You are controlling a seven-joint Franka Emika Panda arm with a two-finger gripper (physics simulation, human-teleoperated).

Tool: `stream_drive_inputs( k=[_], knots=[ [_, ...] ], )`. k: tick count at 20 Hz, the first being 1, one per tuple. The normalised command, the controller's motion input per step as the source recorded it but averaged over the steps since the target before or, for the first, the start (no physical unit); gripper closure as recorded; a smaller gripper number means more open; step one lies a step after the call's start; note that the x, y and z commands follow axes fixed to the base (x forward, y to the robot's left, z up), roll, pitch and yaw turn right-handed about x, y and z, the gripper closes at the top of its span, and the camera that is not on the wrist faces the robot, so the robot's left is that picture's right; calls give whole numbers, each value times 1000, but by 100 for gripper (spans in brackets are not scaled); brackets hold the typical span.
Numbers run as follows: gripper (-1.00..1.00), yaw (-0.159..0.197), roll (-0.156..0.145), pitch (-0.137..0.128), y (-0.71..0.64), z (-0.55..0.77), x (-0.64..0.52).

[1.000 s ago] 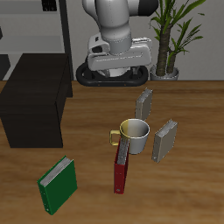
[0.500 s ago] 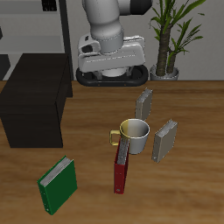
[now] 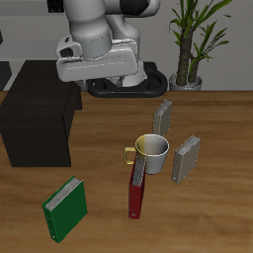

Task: Place the green book in the top region of the shelf

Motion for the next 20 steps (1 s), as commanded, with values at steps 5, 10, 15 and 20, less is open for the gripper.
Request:
stream_drive_inputs(
  k=[5, 10, 15, 20],
  knots=[
    [-100, 2, 32, -16, -410, 166, 228],
    [-100, -8, -70, -17, -676, 188, 342],
    [-100, -55, -87, -14, -574, 173, 274],
    [-100, -56, -85, -27, -312, 107, 203]
  ],
)
